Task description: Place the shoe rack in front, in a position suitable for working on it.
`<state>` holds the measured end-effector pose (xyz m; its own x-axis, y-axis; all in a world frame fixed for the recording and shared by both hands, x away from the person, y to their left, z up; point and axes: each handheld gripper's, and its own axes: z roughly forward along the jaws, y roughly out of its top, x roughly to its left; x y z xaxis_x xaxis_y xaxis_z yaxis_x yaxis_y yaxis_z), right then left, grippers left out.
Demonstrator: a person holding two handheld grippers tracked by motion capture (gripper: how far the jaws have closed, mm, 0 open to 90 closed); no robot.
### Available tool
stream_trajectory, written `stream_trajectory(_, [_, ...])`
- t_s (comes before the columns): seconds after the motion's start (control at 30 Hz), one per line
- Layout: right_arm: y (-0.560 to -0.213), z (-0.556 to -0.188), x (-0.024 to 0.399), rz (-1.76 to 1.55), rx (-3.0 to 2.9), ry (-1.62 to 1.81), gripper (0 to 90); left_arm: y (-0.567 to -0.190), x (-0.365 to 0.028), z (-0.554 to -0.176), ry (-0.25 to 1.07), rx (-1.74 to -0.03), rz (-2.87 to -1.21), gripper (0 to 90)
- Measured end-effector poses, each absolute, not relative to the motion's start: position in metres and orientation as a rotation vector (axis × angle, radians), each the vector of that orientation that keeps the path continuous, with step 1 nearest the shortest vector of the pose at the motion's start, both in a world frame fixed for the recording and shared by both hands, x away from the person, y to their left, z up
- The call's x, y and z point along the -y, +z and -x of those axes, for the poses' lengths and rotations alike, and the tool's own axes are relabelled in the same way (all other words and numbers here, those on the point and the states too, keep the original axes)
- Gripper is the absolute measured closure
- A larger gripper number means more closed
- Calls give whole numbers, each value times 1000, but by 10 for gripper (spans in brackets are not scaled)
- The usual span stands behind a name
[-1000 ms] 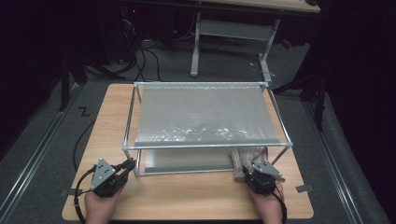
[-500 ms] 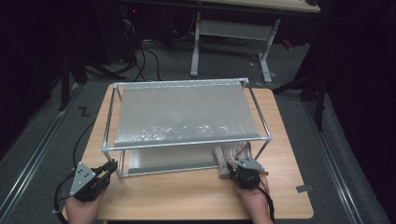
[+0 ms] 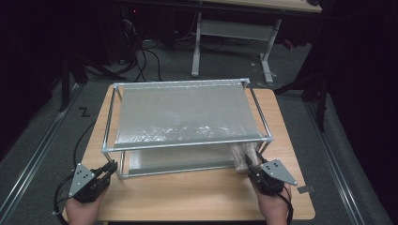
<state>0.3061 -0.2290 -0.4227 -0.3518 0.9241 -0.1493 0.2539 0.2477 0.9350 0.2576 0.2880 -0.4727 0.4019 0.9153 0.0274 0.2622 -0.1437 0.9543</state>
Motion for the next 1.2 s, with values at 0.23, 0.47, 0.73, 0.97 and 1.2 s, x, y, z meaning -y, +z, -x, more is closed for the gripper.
stream_trajectory(0.23, [-420,-311,250,-1136,-1703,1068,636,-473,-289,-258,809,-1055,-1642,798])
stream_trajectory(0.47, [-445,-318,247,-1204,-1797,1001,636,-473,-289,-258,804,-1057,-1645,799])
stream_trajectory(0.73, [-478,-324,253,-1309,-1910,953,630,-473,-290,-259,790,-1060,-1638,796])
stream_trajectory(0.97, [-490,-326,256,-1330,-1959,944,621,-473,-290,-261,779,-1061,-1628,788])
stream_trajectory(1.2, [-492,-326,256,-1309,-1944,939,597,-472,-289,-262,781,-1053,-1631,799])
